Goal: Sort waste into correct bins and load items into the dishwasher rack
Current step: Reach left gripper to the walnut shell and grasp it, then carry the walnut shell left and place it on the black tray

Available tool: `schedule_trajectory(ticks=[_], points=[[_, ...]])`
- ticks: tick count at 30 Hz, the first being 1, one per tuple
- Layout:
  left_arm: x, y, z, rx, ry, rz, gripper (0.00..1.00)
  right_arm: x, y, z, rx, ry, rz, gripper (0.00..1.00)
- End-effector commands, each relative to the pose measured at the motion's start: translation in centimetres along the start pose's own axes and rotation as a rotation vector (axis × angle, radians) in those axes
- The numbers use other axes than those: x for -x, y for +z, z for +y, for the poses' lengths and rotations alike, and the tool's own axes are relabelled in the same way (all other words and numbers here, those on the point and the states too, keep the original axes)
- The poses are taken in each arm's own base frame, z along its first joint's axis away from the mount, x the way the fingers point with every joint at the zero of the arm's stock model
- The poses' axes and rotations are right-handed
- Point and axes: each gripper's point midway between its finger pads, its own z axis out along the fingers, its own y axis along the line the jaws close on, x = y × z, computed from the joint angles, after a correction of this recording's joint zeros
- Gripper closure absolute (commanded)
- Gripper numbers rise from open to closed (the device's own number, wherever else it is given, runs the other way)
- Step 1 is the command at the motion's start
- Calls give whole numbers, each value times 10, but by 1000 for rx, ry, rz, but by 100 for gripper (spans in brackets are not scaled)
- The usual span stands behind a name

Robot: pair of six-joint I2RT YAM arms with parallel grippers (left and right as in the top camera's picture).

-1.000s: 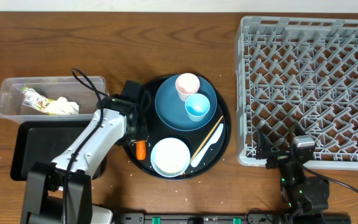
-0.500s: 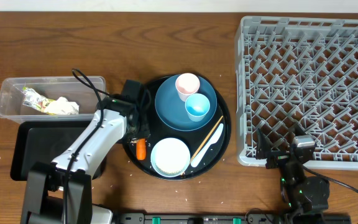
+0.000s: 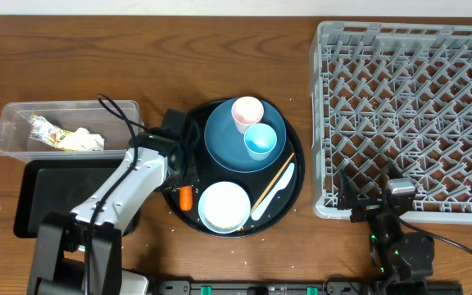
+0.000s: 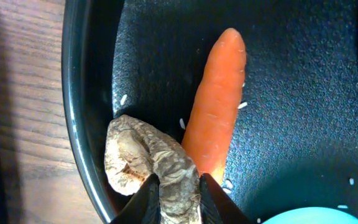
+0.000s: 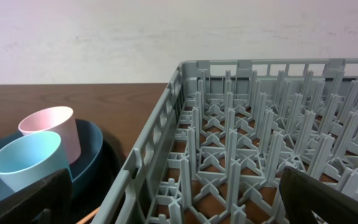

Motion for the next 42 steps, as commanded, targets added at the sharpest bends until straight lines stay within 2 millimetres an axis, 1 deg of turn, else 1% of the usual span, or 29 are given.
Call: schedule_trajectory(ticks=[1,2,3,5,8,12,16,19,21,25,29,35,39,42], points=[[-3,4,4,17,1,11,80,0,0,-3,-10,6,0,1],[-3,4,4,17,1,11,81,0,0,-3,-10,6,0,1],[-2,4,3,16,1,9,86,0,0,-3,-10,6,0,1],[0,3,2,13,1,3,88,0,0,-3,-10,6,0,1],[8,-6,-2,2,21,-18,94,0,0,-3,-10,6,0,1],[19,-27,-7,-16,27,-53,94,0,0,-3,-10,6,0,1],[24,-52,-9,-34,28,-91,94,0,0,-3,-10,6,0,1],[27,-69,0,-13,13,-127,94,0,0,-3,-10,6,0,1],[30,-81,15,28,-12,-159,94,0,0,-3,-10,6,0,1],[34,-99,56,110,-108,-213,94,0,0,-3,-10,6,0,1],[38,-110,96,131,-252,-237,94,0,0,-3,-10,6,0,1],[38,-114,166,179,-521,-244,94,0,0,-3,-10,6,0,1],[47,-115,206,199,-661,-302,94,0,0,-3,-10,6,0,1],[43,-112,234,222,-755,-298,94,0,0,-3,-10,6,0,1]])
